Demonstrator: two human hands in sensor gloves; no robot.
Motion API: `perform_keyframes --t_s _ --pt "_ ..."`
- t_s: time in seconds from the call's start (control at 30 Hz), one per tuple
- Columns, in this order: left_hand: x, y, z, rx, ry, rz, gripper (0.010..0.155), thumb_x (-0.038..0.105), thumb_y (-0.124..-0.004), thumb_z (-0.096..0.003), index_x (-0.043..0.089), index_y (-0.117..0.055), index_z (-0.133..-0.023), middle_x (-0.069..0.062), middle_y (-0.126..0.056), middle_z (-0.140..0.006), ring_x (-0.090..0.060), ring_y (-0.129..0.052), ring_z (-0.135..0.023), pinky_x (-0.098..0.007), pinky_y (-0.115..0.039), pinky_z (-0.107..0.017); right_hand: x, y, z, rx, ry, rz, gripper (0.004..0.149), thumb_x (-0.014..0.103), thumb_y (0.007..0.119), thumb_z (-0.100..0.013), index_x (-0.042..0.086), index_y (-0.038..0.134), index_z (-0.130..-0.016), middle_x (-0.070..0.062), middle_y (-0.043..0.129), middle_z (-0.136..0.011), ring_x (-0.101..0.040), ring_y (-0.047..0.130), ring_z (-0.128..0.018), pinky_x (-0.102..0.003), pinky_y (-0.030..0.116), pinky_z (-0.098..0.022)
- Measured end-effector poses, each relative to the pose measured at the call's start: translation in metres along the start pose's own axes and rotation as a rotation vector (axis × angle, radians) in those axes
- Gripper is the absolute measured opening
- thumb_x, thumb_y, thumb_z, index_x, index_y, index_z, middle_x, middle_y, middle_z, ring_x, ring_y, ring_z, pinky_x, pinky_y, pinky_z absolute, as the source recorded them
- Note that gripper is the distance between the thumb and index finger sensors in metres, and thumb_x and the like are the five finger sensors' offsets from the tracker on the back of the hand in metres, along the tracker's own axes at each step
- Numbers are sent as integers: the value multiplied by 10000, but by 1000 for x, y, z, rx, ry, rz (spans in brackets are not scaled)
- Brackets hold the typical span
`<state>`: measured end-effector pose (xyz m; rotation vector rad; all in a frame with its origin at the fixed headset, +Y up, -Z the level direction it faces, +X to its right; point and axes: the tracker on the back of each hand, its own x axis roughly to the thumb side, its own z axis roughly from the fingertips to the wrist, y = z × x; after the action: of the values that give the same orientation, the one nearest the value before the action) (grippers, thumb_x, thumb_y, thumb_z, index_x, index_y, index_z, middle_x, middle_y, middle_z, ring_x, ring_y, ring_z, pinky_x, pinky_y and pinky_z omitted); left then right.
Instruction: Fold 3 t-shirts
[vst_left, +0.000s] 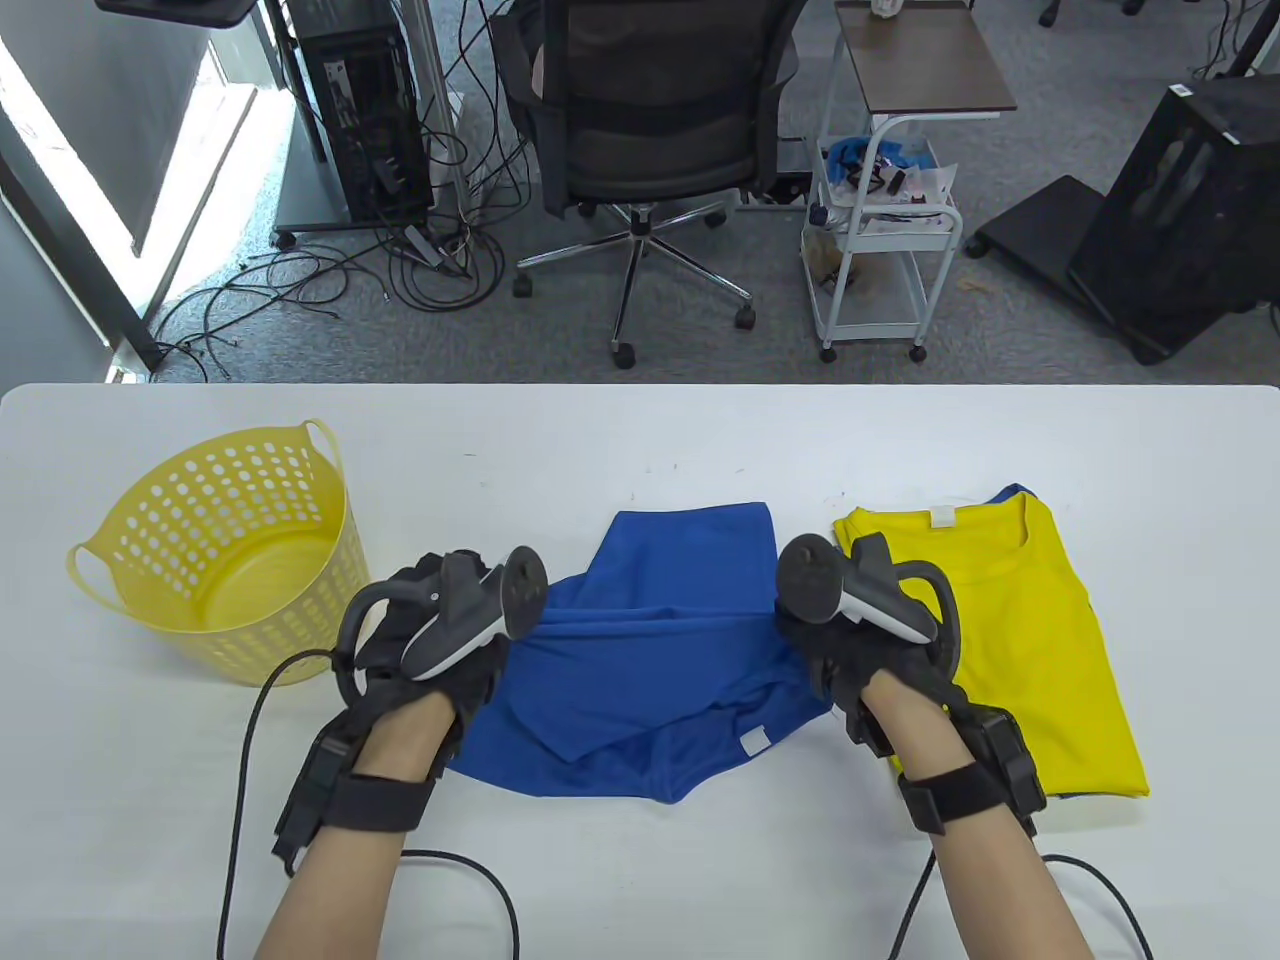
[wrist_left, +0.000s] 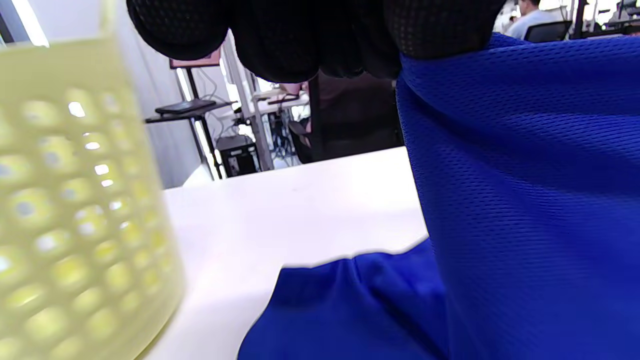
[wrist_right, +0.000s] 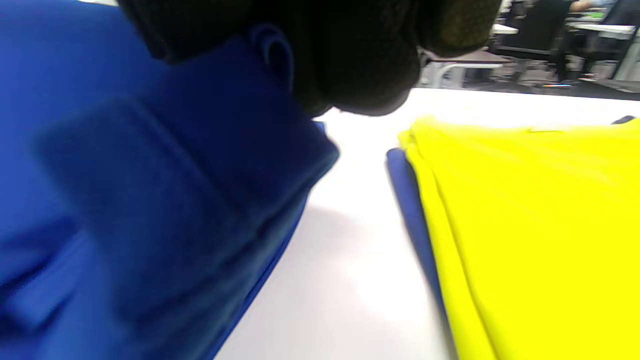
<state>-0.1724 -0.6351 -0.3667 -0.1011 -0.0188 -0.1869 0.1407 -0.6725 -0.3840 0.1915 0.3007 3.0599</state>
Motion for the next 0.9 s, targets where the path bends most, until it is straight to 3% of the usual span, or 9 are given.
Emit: perform_keyframes --t_s 0.07,0.13,0.17,0.3,0.4,0.57,0.67,0.77,0.9 --pt "-7 18 -36 53 85 72 393 416 -670 -429 308 -765 -794 6 -731 -857 -199 -772 -717 -435 -703 -608 -6 -22 -21 -113 120 -16 392 312 774 -419 220 843 -794 -47 916 -720 -275 894 -595 -531 642 -611" --pt "-20 53 -58 195 173 239 394 411 -665 -420 305 -758 -787 7 -721 -856 -198 -765 -719 -435 -698 -610 -8 -58 -25 -366 196 -67 391 329 780 -405 245 844 -781 -19 921 -720 -254 903 -604 -513 655 -614" --pt "-31 82 -63 309 201 386 393 409 -662 -419 307 -751 -788 9 -711 -861 -197 -755 -728 -435 -690 -620 -7 -88 -19 -592 209 -93 389 327 794 -397 238 859 -770 -24 932 -709 -256 912 -594 -513 664 -608" --pt "-59 167 -34 644 164 575 395 428 -657 -429 320 -726 -803 25 -686 -874 -184 -736 -751 -428 -678 -643 -8 -165 23 -1078 121 -74 390 367 792 -389 276 843 -765 25 929 -715 -219 920 -609 -487 680 -614" --pt "-63 185 2 830 127 514 395 456 -655 -441 338 -719 -813 41 -692 -876 -169 -750 -751 -413 -700 -640 -10 -184 50 -1210 62 -104 390 371 797 -392 276 839 -768 26 924 -724 -222 915 -621 -488 672 -617" --pt "-49 120 14 667 128 400 394 478 -680 -442 336 -754 -802 42 -732 -858 -172 -782 -732 -417 -724 -622 -14 -140 53 -1050 -5 19 388 370 810 -376 273 862 -749 27 946 -704 -218 932 -602 -481 692 -602" --pt "-36 52 8 420 131 366 393 489 -697 -434 336 -782 -786 43 -765 -837 -170 -807 -710 -415 -741 -604 -13 -84 40 -757 -35 92 387 363 819 -372 266 875 -742 21 959 -694 -220 942 -592 -480 700 -596" --pt "-23 -25 8 119 115 343 392 485 -710 -420 326 -809 -765 33 -789 -817 -178 -823 -687 -425 -748 -586 -11 -14 30 -330 -57 88 388 352 825 -371 254 883 -742 11 964 -695 -232 946 -591 -490 702 -593" --pt "-19 -70 27 -74 63 341 393 478 -705 -422 310 -821 -757 17 -799 -806 -191 -828 -671 -435 -747 -571 -12 26 39 -78 -71 61 389 347 826 -373 247 883 -744 2 966 -693 -238 946 -588 -496 700 -587"
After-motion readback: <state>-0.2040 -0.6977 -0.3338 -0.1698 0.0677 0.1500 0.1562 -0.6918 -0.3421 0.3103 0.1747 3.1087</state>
